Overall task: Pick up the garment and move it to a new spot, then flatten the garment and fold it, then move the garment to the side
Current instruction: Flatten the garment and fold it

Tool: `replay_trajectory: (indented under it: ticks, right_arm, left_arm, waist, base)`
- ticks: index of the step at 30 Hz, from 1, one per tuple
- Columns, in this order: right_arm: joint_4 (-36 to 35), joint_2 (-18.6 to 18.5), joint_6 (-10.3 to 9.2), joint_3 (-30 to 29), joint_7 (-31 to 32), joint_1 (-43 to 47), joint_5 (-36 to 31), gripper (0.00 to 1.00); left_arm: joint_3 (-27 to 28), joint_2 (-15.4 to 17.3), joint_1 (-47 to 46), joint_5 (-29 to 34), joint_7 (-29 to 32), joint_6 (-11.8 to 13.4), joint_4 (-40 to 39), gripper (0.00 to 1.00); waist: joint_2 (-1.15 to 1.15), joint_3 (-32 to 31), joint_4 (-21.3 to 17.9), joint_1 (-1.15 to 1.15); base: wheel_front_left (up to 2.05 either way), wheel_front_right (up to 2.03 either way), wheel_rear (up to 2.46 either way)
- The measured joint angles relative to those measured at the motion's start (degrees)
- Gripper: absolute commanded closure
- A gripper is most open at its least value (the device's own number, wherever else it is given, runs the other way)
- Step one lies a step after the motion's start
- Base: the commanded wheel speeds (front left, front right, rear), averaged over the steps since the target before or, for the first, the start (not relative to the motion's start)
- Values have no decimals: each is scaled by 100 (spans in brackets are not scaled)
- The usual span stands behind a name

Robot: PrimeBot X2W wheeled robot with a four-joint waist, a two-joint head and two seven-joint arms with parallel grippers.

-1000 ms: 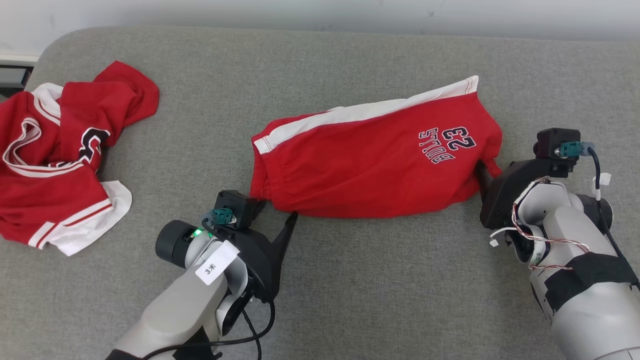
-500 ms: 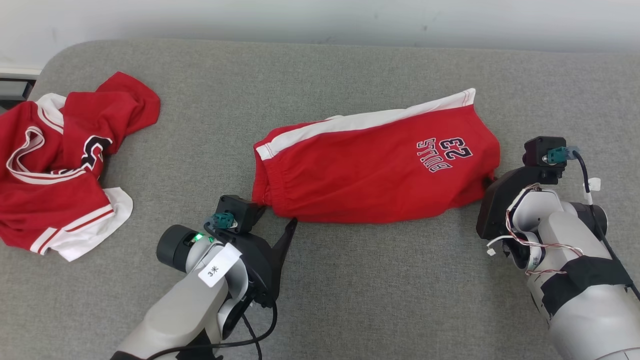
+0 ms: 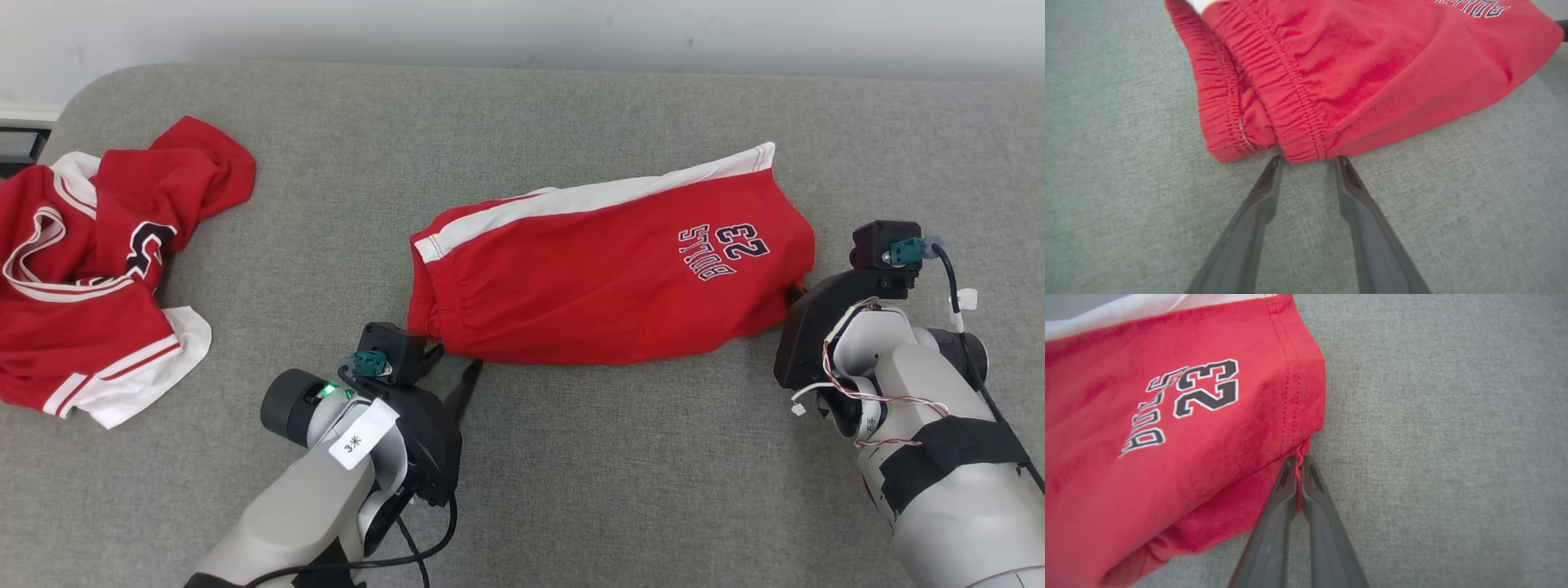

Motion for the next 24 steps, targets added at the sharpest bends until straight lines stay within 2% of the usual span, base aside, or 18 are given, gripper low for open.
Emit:
replay_trajectory:
  ticks: [1, 2, 3, 13, 14, 15, 16, 24]
  right_arm:
    - [0, 5, -12, 0, 0, -2, 0, 100]
    - [1, 11, -14, 0, 0, -4, 0, 100]
    - [3, 13, -14, 0, 0, -9, 0, 100]
    - [42, 18, -14, -8, -1, -44, 7, 100]
    - [48, 15, -14, -11, -1, -47, 7, 100]
    - [54, 13, -14, -14, -1, -48, 8, 100]
    - [60, 11, -14, -18, -1, -49, 8, 100]
    - [121, -18, -40, -31, -7, -53, 8, 100]
  left_arm:
    - [-7, 0, -12, 3, 0, -19, 21, 65]
    - [-12, -1, -32, 10, -1, -19, 47, 85]
    - [-21, -1, -60, 10, -8, -20, 71, 98]
    - [-73, -3, -106, 52, -94, -70, 192, 100]
    - [-102, -1, -106, 53, -96, -74, 204, 61]
    - [-127, -1, -106, 71, -115, -75, 208, 8]
    - [-144, -1, -107, 99, -151, -76, 208, 0]
    - [-286, 43, -151, 254, -348, -226, 147, 0]
  waist:
    - [0, 1, -3, 0]
    - [0, 2, -7, 0]
    - [0, 4, -11, 0]
    - [0, 11, -38, 0]
    - [0, 10, -38, 0]
    - [0, 9, -36, 0]
    - [0, 7, -34, 0]
    - [0, -17, 20, 0]
  base:
    - [0, 0, 0]
    - [0, 0, 0]
    - [0, 0, 0]
    - [0, 0, 0]
    - [0, 0, 0]
    - [0, 0, 0]
    - [0, 0, 0]
    - [0, 0, 0]
